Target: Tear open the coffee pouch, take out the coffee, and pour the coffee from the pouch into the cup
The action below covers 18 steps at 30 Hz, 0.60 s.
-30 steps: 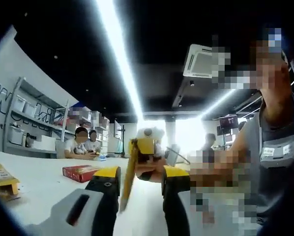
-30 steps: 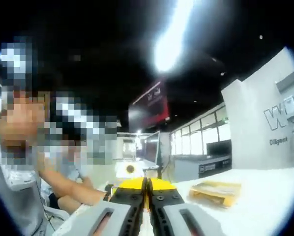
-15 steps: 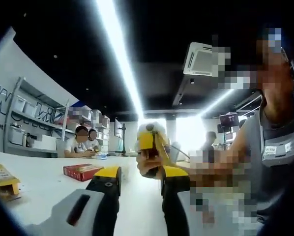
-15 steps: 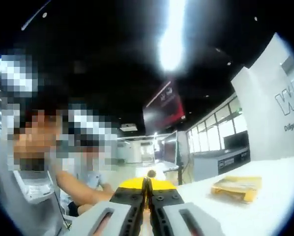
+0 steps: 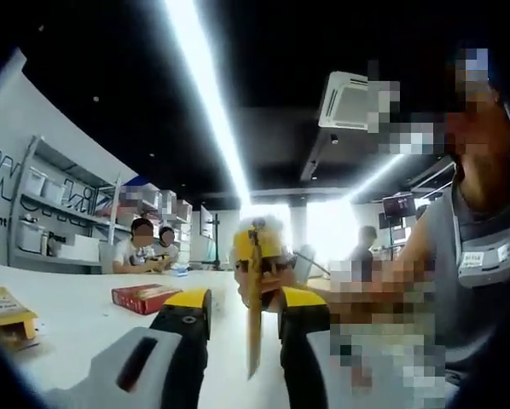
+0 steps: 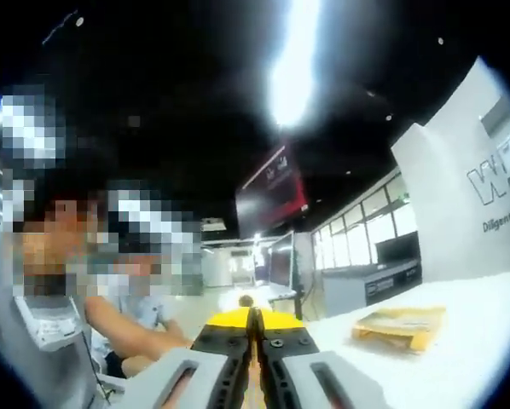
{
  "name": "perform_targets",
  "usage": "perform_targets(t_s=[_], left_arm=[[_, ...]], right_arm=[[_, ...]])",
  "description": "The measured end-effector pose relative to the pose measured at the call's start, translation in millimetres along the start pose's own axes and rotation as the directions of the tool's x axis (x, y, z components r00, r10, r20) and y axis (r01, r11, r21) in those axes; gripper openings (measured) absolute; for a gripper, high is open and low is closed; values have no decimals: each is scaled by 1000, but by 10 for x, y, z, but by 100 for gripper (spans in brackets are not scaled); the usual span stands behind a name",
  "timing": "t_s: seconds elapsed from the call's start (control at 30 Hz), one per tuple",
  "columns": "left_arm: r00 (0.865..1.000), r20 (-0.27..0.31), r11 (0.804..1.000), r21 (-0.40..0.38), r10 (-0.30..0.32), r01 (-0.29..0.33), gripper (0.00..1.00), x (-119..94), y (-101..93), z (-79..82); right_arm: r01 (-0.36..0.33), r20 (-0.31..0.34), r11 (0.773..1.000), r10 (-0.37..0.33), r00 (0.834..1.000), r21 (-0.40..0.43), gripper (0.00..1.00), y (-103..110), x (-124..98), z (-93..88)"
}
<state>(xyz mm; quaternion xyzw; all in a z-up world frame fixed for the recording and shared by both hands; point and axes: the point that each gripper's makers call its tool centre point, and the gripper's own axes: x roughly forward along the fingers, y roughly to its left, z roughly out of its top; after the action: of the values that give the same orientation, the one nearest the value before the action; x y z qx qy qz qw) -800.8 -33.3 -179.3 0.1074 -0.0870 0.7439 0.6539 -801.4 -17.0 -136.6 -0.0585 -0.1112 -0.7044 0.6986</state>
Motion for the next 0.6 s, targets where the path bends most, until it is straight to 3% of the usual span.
perform_targets(t_s=[0.1, 0.17, 0.23, 0.27, 0.3, 0.4, 0.5, 0.57, 0.6], left_arm=[[1000, 3, 1000, 1, 0, 0, 33, -1, -4, 4], [1000, 2, 1000, 1, 2, -2, 33, -5, 4, 1], [1000, 3, 1000, 0, 4, -4, 33, -6, 6, -1], [1000, 2, 1000, 0, 5, -5, 33, -6, 7, -4], [1000, 2, 1000, 1, 4, -4, 33, -6, 5, -7], [1000, 0, 1000, 2, 3, -3, 32, -4, -2, -11], [1000, 0, 1000, 2, 3, -3, 32, -1, -4, -19], [1000, -3, 1000, -2, 3, -3, 32, 5, 0, -31], [1000, -7, 1000, 0, 4, -4, 32, 8, 0, -43]], right_arm=[[-119, -33, 992, 121, 992, 47, 3, 245, 50, -27], [-126, -36, 992, 127, 991, 33, 3, 296, 83, -28], [-84, -34, 996, 84, 996, 5, 3, 222, 87, -32], [1, -34, 1000, -2, 999, -24, 3, 58, 60, -40], [35, -49, 999, -37, 998, -40, 3, -11, 34, -71], [-56, -53, 998, 58, 997, 26, 3, 122, 29, -102], [-200, -33, 978, 202, 979, 62, 3, 410, 43, -66], [-160, -46, 987, 161, 986, 30, 3, 316, 43, -79], [-103, -54, 995, 103, 993, 16, 2, 198, 38, -90]])
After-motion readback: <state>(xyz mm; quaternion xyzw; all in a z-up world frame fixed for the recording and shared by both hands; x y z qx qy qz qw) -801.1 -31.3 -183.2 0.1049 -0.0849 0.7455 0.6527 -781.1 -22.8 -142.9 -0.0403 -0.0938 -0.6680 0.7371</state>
